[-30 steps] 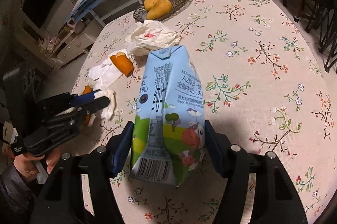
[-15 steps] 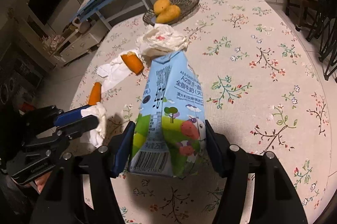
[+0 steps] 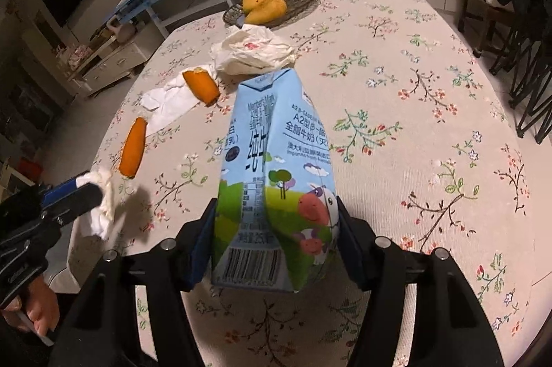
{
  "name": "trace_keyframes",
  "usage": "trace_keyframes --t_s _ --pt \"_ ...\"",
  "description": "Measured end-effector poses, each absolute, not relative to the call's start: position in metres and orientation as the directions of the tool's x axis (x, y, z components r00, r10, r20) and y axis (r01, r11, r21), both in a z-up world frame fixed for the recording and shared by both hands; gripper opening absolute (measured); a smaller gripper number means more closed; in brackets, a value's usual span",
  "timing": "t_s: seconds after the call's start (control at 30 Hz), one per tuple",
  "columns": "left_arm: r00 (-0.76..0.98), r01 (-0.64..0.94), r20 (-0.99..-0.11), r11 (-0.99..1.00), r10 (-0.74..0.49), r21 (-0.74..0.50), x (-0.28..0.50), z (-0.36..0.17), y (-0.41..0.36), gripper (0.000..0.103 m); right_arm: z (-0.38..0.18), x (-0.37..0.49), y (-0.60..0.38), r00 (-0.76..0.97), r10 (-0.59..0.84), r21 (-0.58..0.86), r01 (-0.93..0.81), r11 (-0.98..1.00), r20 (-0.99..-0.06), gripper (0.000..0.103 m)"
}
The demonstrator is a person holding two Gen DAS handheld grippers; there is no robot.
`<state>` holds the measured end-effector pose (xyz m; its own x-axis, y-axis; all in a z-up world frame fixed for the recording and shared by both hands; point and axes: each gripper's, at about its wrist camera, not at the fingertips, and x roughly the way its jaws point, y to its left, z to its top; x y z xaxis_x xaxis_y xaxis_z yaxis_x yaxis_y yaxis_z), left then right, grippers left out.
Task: Collect trash
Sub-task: 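Carry the milk carton and tissue with both tools to the basin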
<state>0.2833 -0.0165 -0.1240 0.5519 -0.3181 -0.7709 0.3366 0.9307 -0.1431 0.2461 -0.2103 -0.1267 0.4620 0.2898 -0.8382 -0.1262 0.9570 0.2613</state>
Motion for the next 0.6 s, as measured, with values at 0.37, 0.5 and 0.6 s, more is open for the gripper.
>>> trace_keyframes --t_s 0.37,0.5,0.6 --pt "0.614 0.290 -0.725 0.943 -0.313 -0.162 0.266 -0.112 -0.008 0.018 -0.121 0.238 -0.229 0.486 0.449 0.467 -0.093 0.880 -0.750 0.061" --pt "0.637 0.255 -0.710 0.951 -0.300 -0.173 0.258 -0.109 0.000 0.018 -0.114 0.227 -0.240 0.508 0.538 0.584 -0.083 0.808 -0.673 0.061" --pt "0.660 0.226 -0.699 0.960 -0.276 -0.166 0.250 -0.105 0.004 0.018 -0.110 0.216 -0.241 0.516 0.580 0.630 -0.097 0.770 -0.630 0.061"
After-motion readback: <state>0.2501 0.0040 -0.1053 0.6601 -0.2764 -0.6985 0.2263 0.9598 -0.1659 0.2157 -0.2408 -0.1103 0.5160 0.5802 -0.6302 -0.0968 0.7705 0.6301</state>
